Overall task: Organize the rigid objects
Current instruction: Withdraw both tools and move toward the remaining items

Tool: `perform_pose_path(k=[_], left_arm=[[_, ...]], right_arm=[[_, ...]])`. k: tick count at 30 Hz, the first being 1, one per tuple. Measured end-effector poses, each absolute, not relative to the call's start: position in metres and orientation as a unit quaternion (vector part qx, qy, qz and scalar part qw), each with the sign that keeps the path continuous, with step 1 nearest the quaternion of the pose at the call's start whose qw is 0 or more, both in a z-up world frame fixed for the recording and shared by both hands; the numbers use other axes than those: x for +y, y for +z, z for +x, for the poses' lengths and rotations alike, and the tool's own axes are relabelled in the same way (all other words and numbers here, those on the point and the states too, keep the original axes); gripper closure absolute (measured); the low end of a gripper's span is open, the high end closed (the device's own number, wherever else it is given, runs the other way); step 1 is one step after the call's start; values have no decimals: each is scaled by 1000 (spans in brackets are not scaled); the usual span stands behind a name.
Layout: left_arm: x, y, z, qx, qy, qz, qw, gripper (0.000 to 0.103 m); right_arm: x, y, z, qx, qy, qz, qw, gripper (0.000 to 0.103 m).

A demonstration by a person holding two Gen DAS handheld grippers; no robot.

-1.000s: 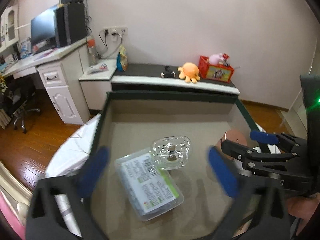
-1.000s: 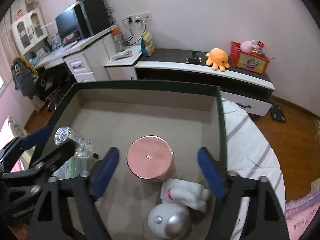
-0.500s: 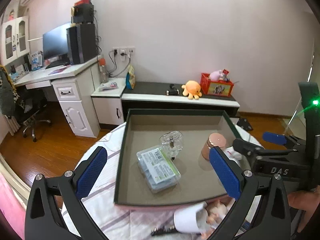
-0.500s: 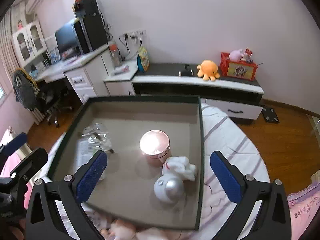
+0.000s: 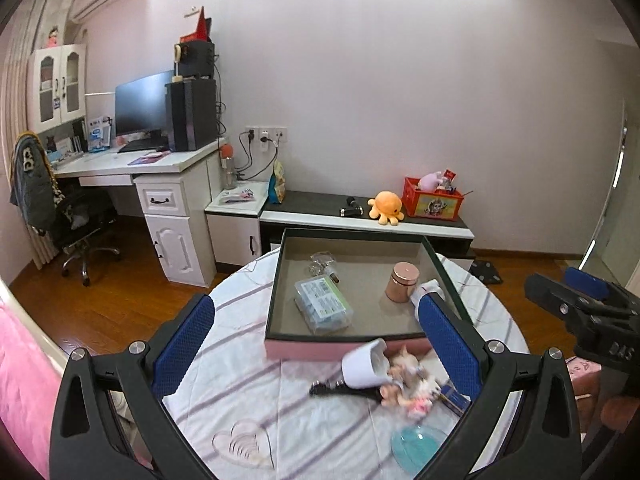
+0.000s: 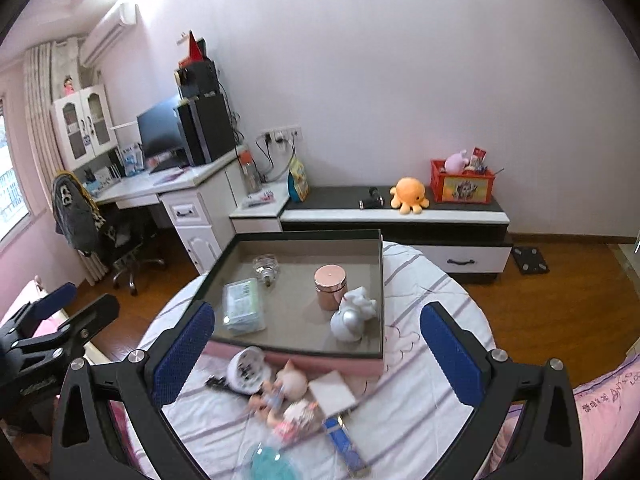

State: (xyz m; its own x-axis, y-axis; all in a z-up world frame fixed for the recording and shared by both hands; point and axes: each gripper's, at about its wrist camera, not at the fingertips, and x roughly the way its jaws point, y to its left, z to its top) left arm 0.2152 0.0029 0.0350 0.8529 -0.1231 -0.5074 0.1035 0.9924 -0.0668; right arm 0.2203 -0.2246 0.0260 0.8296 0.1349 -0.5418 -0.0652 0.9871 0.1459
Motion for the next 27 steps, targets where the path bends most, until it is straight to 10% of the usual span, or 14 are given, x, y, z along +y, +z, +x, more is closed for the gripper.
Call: perform_pose_path(k=[27], left_arm=[[3, 24, 100, 261, -32, -10, 965, 0]], right_arm=[[-215, 2, 89, 264, 43, 77, 960, 0]])
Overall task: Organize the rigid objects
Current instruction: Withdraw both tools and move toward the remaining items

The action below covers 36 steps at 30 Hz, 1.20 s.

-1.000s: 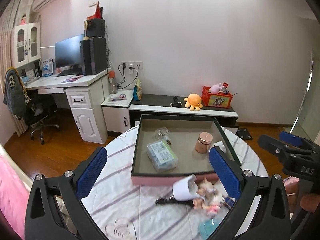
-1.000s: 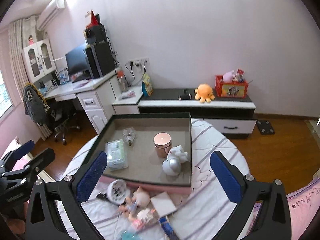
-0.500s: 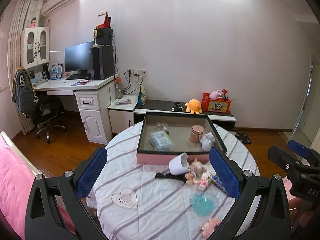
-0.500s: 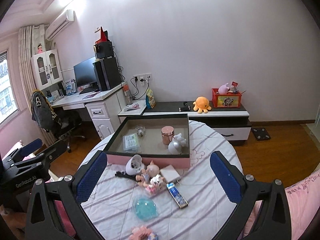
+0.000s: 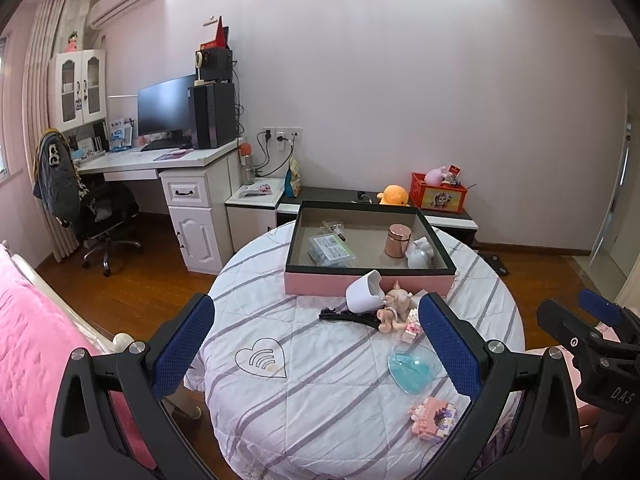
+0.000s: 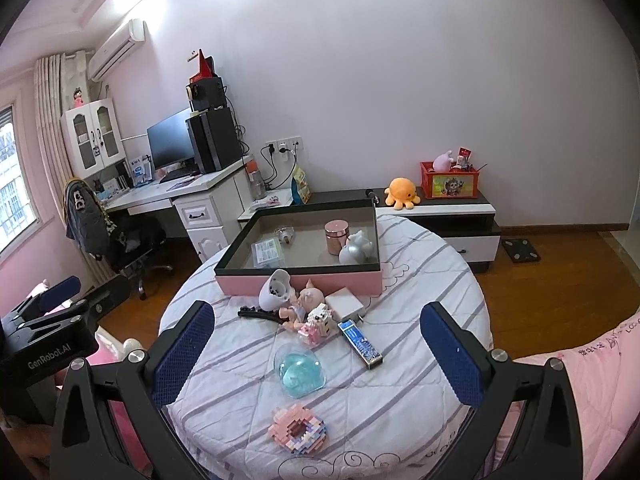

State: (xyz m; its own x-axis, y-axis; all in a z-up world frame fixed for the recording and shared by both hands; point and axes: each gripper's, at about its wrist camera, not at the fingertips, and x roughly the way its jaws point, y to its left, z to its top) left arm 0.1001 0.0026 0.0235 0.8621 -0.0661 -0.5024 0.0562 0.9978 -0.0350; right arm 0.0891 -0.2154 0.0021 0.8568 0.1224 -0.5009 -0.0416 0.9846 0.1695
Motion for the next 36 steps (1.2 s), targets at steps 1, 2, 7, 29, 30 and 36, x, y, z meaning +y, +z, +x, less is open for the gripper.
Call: perform_pose_path(k=[1, 2, 7, 29, 30, 36], left_arm=[[2, 24, 100, 260, -32, -10, 965, 0], [1, 24, 98, 259, -34, -10, 965, 0], [-1, 23, 97, 260, -35, -9, 965, 0], [-23, -38, 96, 324, -77, -11, 943, 0], [-26, -45, 96, 331, -80, -10, 940, 0], [-56, -81, 96, 368, -93, 0, 925, 0]], right_arm=[[-215, 2, 89, 264, 43, 76, 960, 0], [-215, 1, 88, 264, 43, 76, 961, 0], [-215, 1, 85, 262, 43, 76, 961, 0], [-244, -8, 90, 288, 7, 86, 954, 0], [-246, -10, 91, 290, 4, 87, 953, 0], [-259, -27, 96, 308, -3, 87, 947, 0]])
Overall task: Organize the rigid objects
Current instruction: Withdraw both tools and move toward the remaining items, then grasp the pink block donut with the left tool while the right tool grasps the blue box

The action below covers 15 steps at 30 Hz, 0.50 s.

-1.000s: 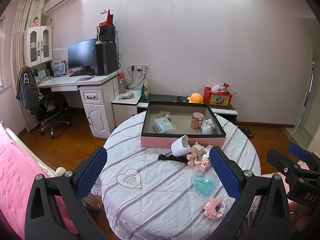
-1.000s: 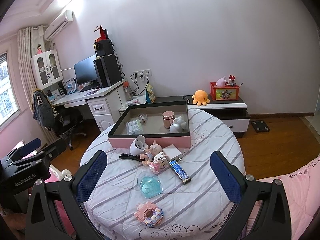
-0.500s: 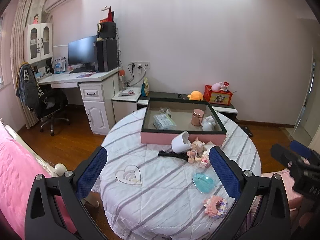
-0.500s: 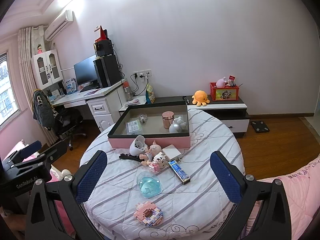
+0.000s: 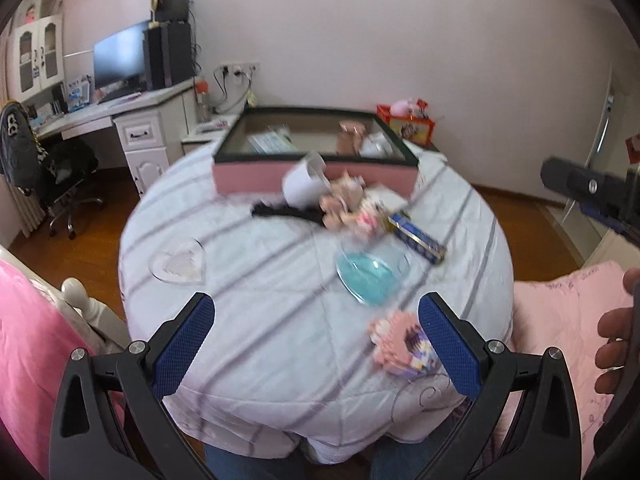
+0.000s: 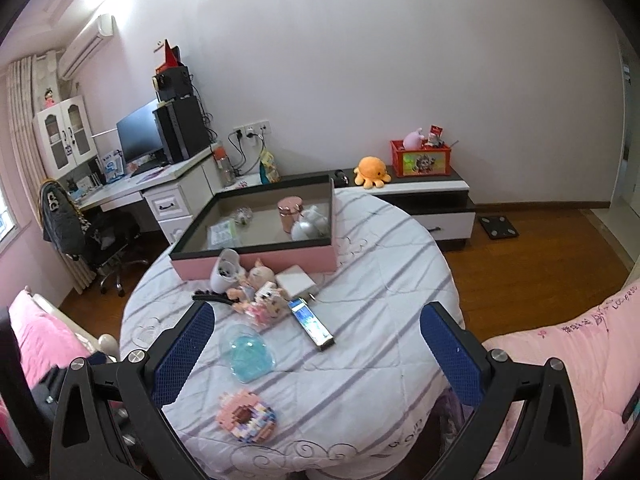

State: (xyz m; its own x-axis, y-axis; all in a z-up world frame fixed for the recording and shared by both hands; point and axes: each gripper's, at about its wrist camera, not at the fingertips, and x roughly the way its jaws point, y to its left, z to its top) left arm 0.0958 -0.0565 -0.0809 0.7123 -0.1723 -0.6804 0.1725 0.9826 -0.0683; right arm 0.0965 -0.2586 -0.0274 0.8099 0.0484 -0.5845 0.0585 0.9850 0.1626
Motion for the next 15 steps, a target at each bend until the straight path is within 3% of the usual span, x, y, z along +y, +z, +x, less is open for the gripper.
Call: perform_pose_path(k=[15], left_arm=[[-126, -139, 99, 417, -79, 34, 905, 0]], right_arm=[[-314, -82, 92, 351, -7, 115, 929, 0]])
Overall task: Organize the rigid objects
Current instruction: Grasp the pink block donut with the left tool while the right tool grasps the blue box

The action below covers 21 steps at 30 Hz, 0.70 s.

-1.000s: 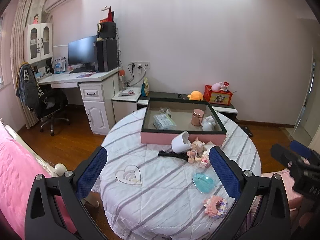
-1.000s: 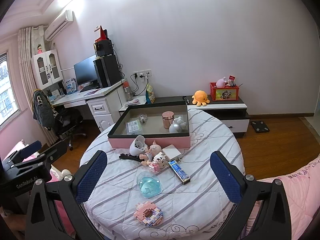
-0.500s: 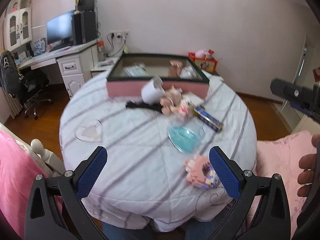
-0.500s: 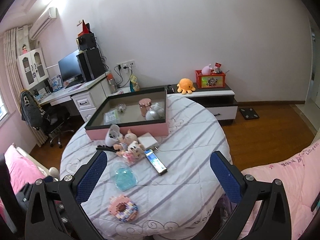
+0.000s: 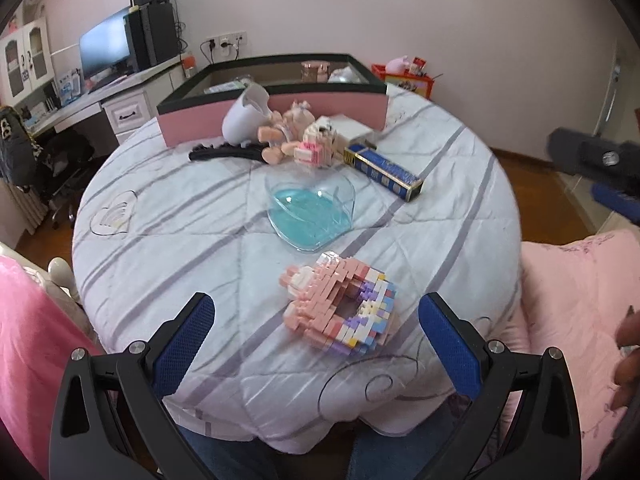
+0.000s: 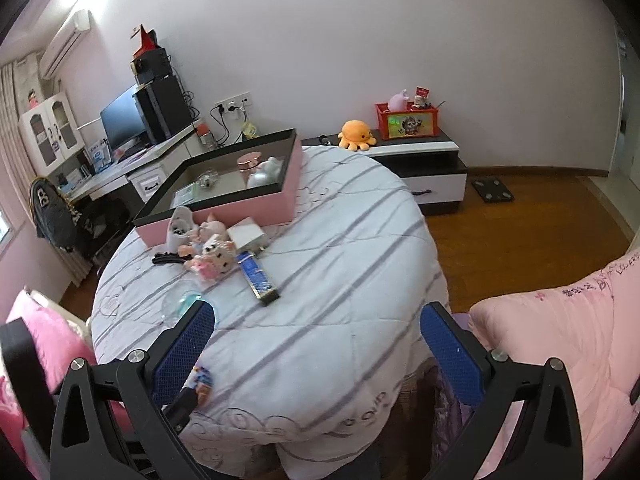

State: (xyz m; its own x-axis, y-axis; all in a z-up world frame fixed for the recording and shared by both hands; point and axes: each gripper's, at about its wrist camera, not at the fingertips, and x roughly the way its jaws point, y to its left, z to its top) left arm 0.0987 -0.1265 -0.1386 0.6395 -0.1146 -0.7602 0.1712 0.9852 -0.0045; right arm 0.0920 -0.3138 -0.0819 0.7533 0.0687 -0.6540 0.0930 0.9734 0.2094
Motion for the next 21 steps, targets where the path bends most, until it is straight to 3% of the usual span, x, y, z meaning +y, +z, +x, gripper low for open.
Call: perform_pose_path(k=[3, 6, 7, 8, 21], left_arm=[[-128, -150, 106, 423, -71, 35, 903, 1], [-121, -156, 113, 425, -81, 18, 902, 15], [-119, -154, 115, 423, -83, 16, 902, 29], [-118, -154, 117, 423, -83, 17, 902, 34], [-83, -141, 124, 418, -86, -5, 904, 35]], right_arm=[[-316, -85, 95, 355, -1, 117, 928, 0], [-314, -91, 101, 364, 6, 110, 925, 0], [-313, -94, 104, 368, 6, 109, 923, 0], [-312, -96, 107, 371, 7, 109, 922, 0], [-270, -135, 177, 420, 31, 27, 907, 0]])
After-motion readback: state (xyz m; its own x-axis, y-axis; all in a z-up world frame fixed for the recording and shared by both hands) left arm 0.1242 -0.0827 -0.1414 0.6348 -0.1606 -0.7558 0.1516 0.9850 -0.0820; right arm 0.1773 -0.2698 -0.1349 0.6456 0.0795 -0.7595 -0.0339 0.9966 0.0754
